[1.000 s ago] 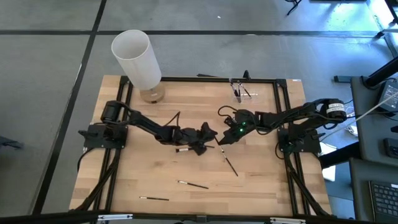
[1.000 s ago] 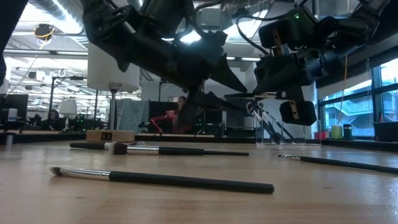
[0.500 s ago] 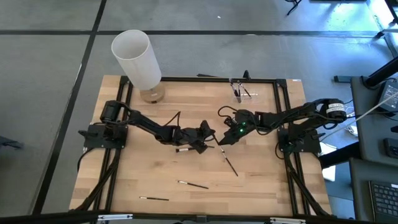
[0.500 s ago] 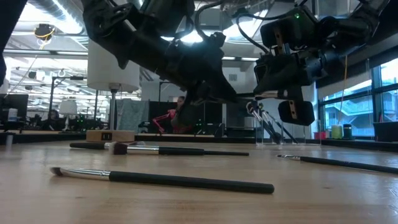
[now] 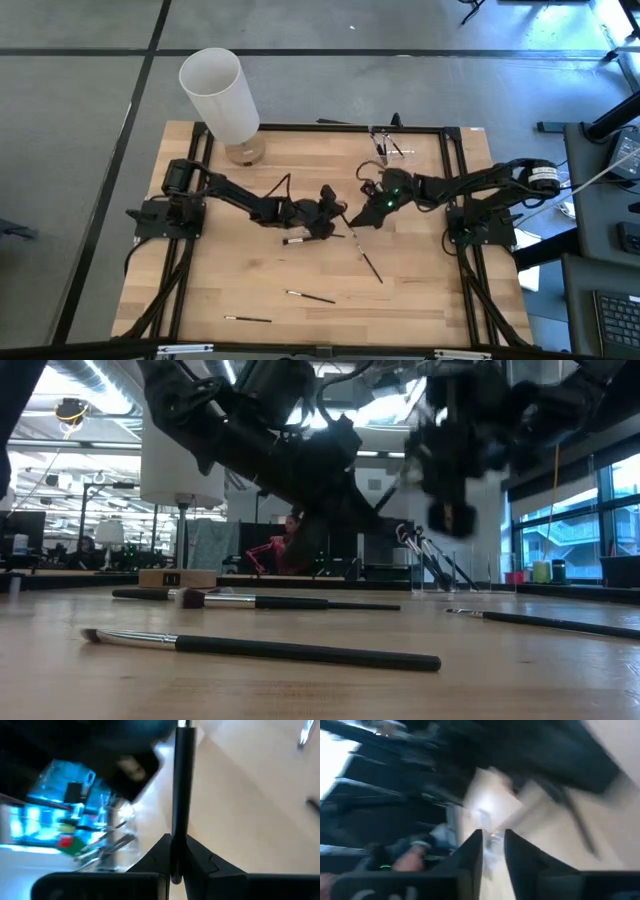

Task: Put items in baskets/containers
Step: Put the eyeshadow brush into the middle of the transparent organizer

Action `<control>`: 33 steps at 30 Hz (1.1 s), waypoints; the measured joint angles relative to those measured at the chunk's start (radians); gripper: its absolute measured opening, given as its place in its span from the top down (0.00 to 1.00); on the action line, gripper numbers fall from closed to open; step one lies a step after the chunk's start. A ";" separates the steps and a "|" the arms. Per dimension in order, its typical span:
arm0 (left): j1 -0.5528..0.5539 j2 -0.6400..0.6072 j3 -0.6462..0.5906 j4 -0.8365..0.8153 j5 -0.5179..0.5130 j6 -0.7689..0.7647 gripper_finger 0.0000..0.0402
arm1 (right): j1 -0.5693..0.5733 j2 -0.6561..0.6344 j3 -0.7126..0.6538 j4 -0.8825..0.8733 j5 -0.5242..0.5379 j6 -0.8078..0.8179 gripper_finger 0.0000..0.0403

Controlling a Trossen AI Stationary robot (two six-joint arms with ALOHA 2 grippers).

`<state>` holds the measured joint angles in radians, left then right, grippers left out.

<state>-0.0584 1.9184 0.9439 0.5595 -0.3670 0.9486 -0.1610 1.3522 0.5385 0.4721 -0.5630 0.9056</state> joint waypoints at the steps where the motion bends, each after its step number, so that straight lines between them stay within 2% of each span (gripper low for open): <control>1: 0.012 0.000 0.000 -0.004 0.046 -0.049 0.94 | -0.008 -0.031 0.013 0.016 -0.008 -0.017 0.78; 5: 0.050 0.004 -0.003 0.001 0.224 -0.163 0.94 | -0.044 -0.148 0.034 0.008 0.077 -0.152 0.70; 10: 0.081 0.004 -0.003 0.000 0.330 -0.297 0.95 | -0.082 -0.279 0.042 -0.088 0.271 -0.350 0.69; 13: 0.120 -0.003 -0.003 0.013 0.382 -0.483 0.94 | -0.066 -0.346 0.040 -0.187 0.431 -0.496 0.69; 16: 0.175 -0.020 -0.002 0.020 0.467 -0.720 0.94 | 0.007 -0.407 0.021 -0.246 0.628 -0.628 0.69; 18: 0.219 -0.031 -0.005 0.011 0.530 -0.879 0.94 | 0.066 -0.429 -0.008 -0.267 0.768 -0.673 0.69; 20: 0.255 -0.032 -0.004 0.016 0.589 -0.997 0.94 | 0.115 -0.433 -0.048 -0.246 0.850 -0.676 0.69; 22: 0.278 -0.030 -0.004 0.018 0.624 -1.066 0.94 | 0.143 -0.420 -0.098 -0.156 0.865 -0.658 0.69; 27: 0.275 -0.019 -0.004 0.022 0.632 -1.101 0.94 | 0.158 -0.342 -0.193 0.149 0.858 -0.621 0.69; 33: 0.240 -0.019 -0.004 0.127 0.674 -1.111 0.94 | 0.150 -0.224 -0.210 0.317 0.871 -0.615 0.69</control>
<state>0.1819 1.8992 0.9400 0.6860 0.3071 -0.1627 -0.0113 1.1280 0.3287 0.7889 0.3081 0.2905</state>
